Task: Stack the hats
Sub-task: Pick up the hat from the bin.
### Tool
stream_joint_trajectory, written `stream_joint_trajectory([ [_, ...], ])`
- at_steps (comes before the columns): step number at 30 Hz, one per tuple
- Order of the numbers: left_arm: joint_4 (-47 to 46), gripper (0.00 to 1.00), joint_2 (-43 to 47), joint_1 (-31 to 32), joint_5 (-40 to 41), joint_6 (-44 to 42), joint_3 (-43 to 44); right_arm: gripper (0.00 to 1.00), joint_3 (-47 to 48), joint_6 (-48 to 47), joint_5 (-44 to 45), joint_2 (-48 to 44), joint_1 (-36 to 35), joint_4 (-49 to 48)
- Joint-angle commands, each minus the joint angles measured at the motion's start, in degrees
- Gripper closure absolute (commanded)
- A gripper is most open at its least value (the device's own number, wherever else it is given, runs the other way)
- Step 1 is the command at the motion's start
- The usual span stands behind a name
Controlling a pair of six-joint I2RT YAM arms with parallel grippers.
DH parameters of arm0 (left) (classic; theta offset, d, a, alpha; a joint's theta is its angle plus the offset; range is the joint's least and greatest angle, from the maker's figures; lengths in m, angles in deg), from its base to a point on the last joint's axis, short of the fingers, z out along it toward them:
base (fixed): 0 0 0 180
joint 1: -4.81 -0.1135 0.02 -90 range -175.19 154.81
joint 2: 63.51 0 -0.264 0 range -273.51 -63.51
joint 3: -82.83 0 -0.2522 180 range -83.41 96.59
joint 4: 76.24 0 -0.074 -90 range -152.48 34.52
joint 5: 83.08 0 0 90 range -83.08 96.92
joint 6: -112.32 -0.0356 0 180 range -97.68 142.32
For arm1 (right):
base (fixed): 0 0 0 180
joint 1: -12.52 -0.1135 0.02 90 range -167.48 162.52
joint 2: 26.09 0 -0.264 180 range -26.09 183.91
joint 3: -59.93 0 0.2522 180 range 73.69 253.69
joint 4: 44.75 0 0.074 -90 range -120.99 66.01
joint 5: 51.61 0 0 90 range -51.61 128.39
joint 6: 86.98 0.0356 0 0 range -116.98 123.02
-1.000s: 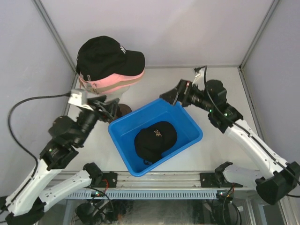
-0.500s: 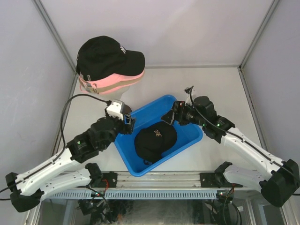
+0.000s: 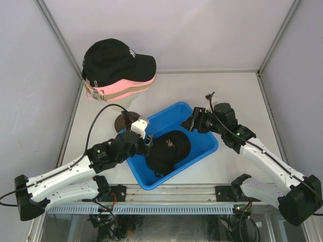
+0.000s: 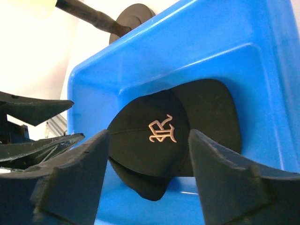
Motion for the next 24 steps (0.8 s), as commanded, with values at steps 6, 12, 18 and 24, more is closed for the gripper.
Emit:
stream_joint_trajectory([
  [6,0.3,0.27,-0.1,2.6,-4.4,2.5,-3.4,0.18,0.2,-0.7,-2.4,-1.1,1.3,-2.7],
  [12,-2.6,0.27,-1.9,3.6,-5.5,3.7,-6.0,0.18,0.3,-0.6,-2.8,-1.6,1.5,-2.9],
  [18,-7.1,0.26,-4.8,3.8,-7.8,3.9,-8.0,0.18,0.2,-0.9,-3.1,-2.0,1.9,-2.5],
  [24,-10.1,0.29,-7.9,3.8,-9.9,3.3,-7.7,0.18,0.3,-1.2,-3.5,-2.2,2.3,-1.9],
])
